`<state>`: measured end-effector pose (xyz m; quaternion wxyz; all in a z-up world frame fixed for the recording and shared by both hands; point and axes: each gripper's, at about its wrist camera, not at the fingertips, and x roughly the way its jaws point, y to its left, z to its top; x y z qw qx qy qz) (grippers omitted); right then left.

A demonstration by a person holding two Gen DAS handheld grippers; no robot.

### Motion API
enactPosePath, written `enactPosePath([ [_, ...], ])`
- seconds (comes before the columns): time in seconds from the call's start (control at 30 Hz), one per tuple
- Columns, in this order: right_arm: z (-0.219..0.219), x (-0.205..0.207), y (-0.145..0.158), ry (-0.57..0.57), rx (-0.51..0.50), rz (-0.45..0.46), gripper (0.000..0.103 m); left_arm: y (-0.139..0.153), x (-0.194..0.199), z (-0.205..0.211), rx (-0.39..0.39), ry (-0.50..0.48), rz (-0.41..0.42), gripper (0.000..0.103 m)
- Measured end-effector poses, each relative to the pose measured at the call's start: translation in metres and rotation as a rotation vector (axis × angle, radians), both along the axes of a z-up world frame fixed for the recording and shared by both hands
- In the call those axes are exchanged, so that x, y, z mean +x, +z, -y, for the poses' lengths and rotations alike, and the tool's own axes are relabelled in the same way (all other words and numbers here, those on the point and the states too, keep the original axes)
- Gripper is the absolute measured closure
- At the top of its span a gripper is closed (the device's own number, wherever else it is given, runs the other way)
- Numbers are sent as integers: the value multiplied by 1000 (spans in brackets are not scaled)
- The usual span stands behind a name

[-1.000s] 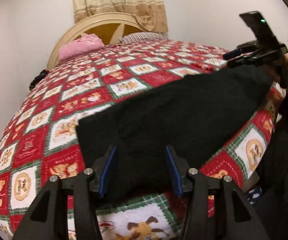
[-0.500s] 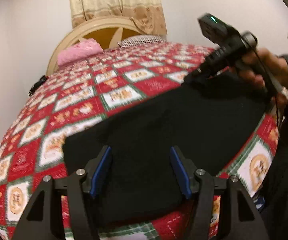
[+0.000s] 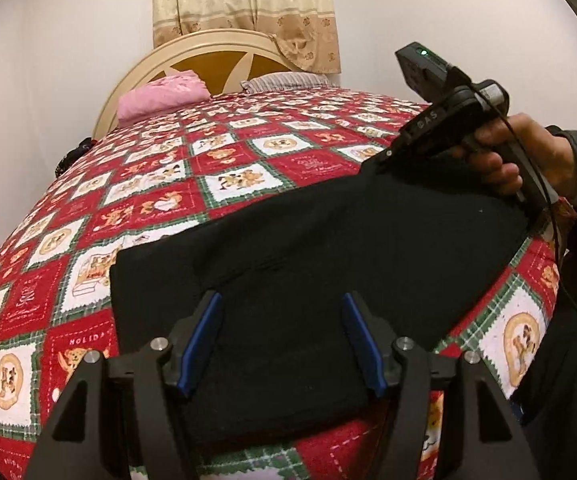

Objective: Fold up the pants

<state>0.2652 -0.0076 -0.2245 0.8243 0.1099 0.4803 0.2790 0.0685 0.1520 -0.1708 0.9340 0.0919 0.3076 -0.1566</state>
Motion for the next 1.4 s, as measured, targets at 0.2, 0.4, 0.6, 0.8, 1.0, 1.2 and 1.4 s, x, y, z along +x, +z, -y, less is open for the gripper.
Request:
enactPosePath([
  [0.2,35,-30,28,-3,-39,79,75,24,-11,20,31,-5,40,38],
  [0.4,135,-85,70,-147,-45,141,75,42,-18,86,73,-166,70,38],
  [0.6,248,-157,105,-395,-47,206,69,47,-18,168,92,-363,72,38],
  [0.8,333,-223,121,-628,-38,269,48,44,-22,241,140,-521,74,38],
  [1.0,384,-255,115,-760,24,299,48,39,-16,287,174,-586,58,38],
  [1.2,401,-264,99,-822,54,300,48,27,-14,307,235,-592,33,38],
  [1.4,410,-267,98,-843,45,313,48,21,-9,307,232,-593,-8,45],
])
